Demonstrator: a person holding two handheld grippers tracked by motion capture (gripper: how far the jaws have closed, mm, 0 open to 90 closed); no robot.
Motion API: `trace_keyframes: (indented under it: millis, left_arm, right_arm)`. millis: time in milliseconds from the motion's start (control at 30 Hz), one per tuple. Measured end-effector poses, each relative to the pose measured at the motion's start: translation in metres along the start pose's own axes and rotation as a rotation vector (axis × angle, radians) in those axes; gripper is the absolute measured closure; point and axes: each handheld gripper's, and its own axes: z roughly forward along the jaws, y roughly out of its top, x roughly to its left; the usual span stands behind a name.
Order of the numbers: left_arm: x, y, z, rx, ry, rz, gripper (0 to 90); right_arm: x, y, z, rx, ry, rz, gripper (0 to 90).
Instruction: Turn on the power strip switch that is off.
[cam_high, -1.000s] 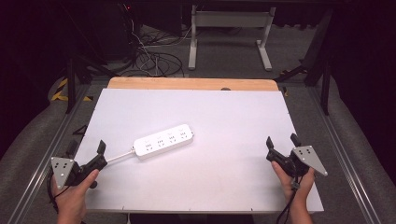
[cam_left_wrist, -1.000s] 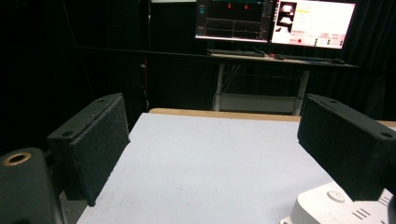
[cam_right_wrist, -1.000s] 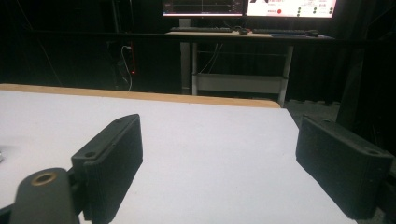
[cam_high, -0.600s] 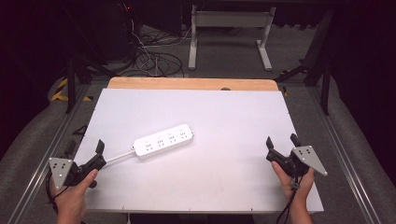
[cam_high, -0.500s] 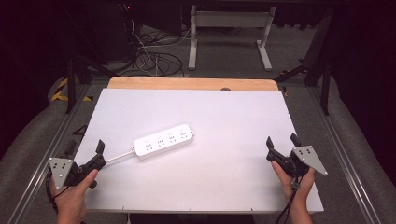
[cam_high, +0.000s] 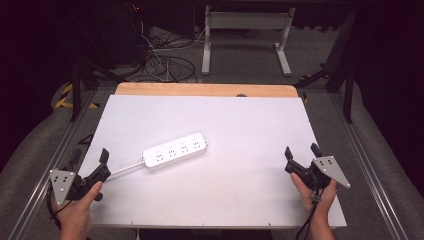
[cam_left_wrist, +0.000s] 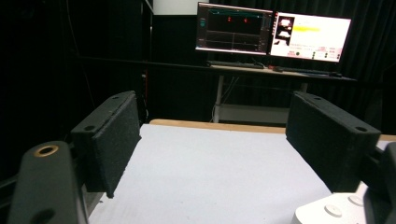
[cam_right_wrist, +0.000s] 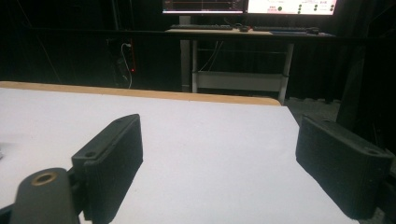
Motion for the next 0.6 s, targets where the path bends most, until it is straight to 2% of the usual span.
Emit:
trace_keyframes:
  millis: [133,200,267,500,600]
  left_arm:
    - [0.0002,0.0018,-0.0011,0.014,-0.008,-0.011,28.7]
    - [0.0000,0.0027,-0.0015,0.022,-0.020,-0.037,33.0]
    - [-0.0005,0.0027,-0.0011,0.024,-0.022,-0.034,36.0]
    - [-0.0024,0.0040,0.0000,0.017,-0.032,-0.034,38.7]
    - [-0.0038,0.0050,-0.0001,0.012,-0.042,-0.051,43.1]
  right_arm:
    - [0.0004,0.0002,-0.0001,-0.001,0.001,0.000,15.4]
    - [0.0004,0.0002,-0.0002,-0.001,0.002,0.000,15.4]
    - [0.0003,0.0001,-0.0003,0.000,0.002,0.000,15.4]
    - [0.0000,0.0000,-0.0007,0.004,0.001,0.001,15.6]
    - [-0.0002,-0.0002,-0.0007,0.005,0.002,-0.001,15.8]
